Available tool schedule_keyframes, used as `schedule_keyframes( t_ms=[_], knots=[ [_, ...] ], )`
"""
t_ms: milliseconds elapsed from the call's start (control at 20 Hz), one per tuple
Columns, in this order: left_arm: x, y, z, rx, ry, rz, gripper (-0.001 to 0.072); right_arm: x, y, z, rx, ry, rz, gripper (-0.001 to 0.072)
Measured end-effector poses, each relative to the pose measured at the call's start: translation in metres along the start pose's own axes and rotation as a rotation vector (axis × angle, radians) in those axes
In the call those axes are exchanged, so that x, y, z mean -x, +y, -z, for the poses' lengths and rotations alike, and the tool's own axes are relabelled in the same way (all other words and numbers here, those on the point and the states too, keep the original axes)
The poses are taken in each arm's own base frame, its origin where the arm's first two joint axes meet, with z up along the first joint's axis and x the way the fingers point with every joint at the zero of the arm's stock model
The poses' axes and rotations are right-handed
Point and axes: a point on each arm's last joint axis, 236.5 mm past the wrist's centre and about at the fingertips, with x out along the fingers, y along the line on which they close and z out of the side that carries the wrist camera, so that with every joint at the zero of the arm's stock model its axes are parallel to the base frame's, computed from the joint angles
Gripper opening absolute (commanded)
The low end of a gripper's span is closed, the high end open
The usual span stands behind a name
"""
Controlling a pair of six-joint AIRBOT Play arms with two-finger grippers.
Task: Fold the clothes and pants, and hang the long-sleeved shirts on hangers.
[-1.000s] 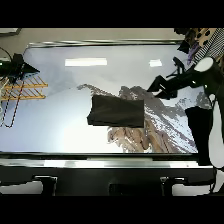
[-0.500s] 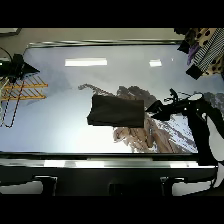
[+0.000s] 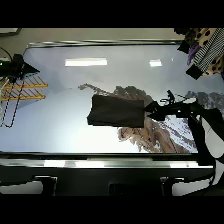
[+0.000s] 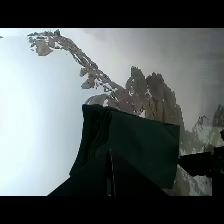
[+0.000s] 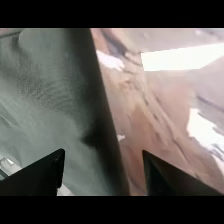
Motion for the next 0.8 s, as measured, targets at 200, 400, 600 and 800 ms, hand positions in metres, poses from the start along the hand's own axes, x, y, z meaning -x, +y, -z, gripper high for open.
schedule_keyframes(
  t_ms=[200,400,600,800],
  knots=[
    [0.000,0.000,-0.001,-0.005,-0.003,0.000,0.0016,-0.021,0.009,0.008,0.044,0.014,0.037,0.0225],
    [0.000,0.000,-0.001,-0.018,-0.003,0.000,0.0016,-0.029,0.013,0.012,0.079,0.016,0.066,0.0030],
    [0.000,0.000,-0.001,-0.023,-0.004,0.000,0.0016,-0.016,0.037,-0.008,0.094,-0.033,0.049,0.0029],
    [0.000,0.000,-0.001,-0.026,-0.004,0.000,0.0016,0.026,0.065,-0.055,0.066,-0.148,0.015,0.0029]
  ],
)
